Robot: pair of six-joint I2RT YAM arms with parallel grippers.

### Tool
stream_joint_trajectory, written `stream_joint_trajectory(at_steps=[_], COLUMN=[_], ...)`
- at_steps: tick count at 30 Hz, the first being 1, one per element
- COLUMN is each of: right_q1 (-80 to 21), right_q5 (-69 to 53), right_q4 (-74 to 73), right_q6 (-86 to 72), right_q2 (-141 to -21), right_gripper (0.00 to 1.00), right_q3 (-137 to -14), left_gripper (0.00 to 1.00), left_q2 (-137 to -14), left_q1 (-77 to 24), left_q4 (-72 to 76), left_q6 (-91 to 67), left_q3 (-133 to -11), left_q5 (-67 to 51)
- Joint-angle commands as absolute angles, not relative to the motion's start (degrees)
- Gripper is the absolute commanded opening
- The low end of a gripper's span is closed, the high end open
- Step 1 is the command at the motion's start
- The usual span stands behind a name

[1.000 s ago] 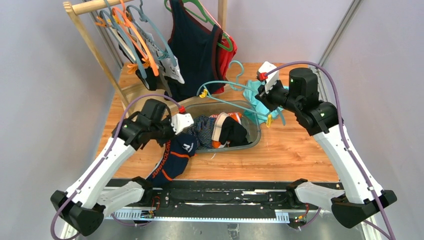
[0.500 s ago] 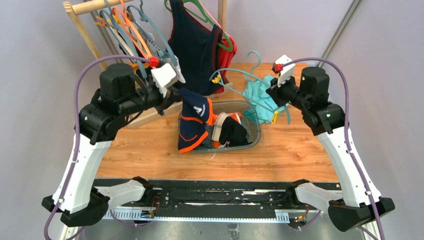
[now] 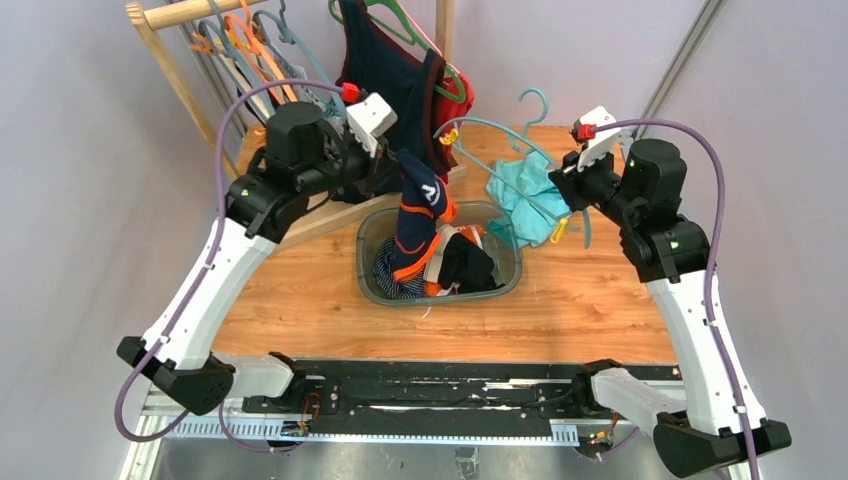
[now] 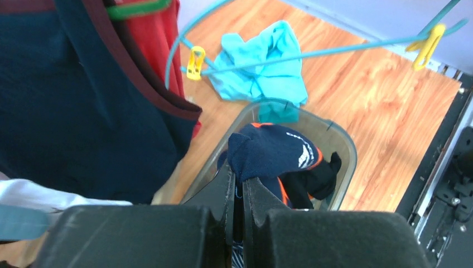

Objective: Remove the underwear clipped to the hanger
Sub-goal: Place the underwear in the bin.

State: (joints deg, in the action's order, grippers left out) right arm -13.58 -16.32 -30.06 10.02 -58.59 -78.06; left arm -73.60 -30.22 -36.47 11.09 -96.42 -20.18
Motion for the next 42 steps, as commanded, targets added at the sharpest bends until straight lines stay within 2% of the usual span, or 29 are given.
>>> stream_joint_trajectory(at_steps=[1, 6, 13, 23, 30, 31, 32, 34, 38, 42], right_q1=[-12.71, -12.69, -12.66, -12.93, -16.04, -17.06, -17.77, -19.18, -21.84, -24.49], right_q5=[-17.20, -17.47, -22.77, -26.39, -24.13, -23.34, -22.77, -21.63, -19.15, -16.73], right_q4=[-27.50, -27.64, -26.86, -27.26, -28.22, -28.49, -28.63, -28.52, -28.54, -29.02], right_q6=[8.88, 8.87, 8.47, 8.39, 9.96, 10.45, 10.80, 11.34, 12.51, 13.52], right_q2=[-58.13, -58.39, -59.90, -60.91, -62.96, -63.50, -63.99, -64.92, -67.99, -71.61], right_gripper=[0.01, 0.01, 0.01, 0.01, 0.01, 0.01, 0.01, 0.00, 0.00, 0.01], right_q3=[-77.38, -77.83, -78.53, -79.92, -83.58, -84.50, -85.68, -87.49, -91.70, -96.79], left_gripper=[0.00, 0.01, 0.12, 0.25, 0.49, 0.56, 0.69, 0.78, 0.88, 0.93], left_q2=[-72.71, -70.62, -71.61, -78.19, -69.63, -67.77, -65.85, -62.22, -56.38, -51.88], left_q1=[-31.18, -31.44, -34.49, -38.67, -38.67, -38.67, -38.67, -38.67, -38.72, -38.58], left_q4=[-29.41, -29.56, -31.94, -33.00, -35.21, -35.39, -35.45, -35.29, -35.64, -35.97], left_q6=[13.77, 21.89, 30.61, 33.15, 37.50, 38.06, 38.51, 39.31, 40.12, 38.40], left_q3=[-89.49, -78.61, -65.00, -59.17, -56.33, -55.89, -55.31, -54.29, -53.66, -54.29], left_q5=[-18.14, -19.18, -16.94, -11.03, -11.16, -10.67, -9.85, -7.95, -4.35, -2.37])
